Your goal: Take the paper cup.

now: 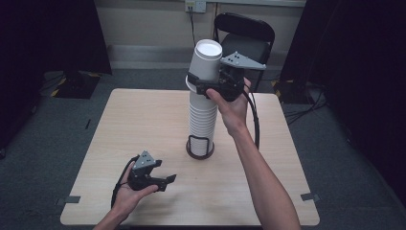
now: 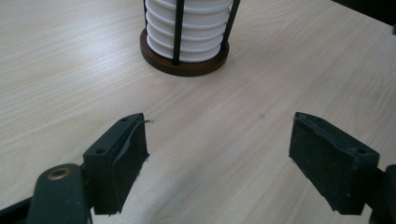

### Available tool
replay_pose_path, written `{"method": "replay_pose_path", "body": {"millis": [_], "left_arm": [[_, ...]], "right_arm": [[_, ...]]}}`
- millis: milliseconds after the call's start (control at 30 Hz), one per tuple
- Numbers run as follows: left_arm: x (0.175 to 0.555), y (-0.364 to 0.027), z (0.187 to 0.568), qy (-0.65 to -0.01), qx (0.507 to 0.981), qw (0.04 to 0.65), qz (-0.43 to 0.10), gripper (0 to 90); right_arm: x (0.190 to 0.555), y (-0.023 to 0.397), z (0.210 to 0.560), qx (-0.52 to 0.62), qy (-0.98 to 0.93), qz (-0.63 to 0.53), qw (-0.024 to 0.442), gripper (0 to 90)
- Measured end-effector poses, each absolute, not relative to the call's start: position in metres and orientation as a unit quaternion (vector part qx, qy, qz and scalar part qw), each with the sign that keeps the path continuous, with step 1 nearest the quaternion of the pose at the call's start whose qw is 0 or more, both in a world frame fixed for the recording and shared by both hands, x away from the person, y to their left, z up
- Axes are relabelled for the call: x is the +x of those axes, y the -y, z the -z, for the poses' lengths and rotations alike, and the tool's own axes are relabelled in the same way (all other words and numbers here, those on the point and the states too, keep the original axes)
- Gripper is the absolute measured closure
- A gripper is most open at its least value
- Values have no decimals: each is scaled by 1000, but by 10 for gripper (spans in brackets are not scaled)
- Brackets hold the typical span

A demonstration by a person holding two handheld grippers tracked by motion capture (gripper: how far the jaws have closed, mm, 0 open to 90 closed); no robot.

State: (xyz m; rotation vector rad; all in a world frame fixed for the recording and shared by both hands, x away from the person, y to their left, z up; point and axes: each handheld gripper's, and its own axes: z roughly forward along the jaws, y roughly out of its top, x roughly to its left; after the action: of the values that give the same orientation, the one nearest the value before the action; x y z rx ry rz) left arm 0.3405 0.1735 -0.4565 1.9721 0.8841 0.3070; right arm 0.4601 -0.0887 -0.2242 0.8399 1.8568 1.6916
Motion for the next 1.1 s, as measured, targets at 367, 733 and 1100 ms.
{"method": "replay_pose_path", "body": {"millis": [367,733,1100], "left_arm": [[340,-175,456,-361,800,463,-125,194],[340,-173,457,-363,800,461,-124,195],[341,-174,457,-365,802,456,-124,196]], "right_arm": [[457,90,211,310,-665,-635,243,123],[455,95,201,316,-655,-644,238,127],[449,101,193,316,-644,-654,239,127]]}}
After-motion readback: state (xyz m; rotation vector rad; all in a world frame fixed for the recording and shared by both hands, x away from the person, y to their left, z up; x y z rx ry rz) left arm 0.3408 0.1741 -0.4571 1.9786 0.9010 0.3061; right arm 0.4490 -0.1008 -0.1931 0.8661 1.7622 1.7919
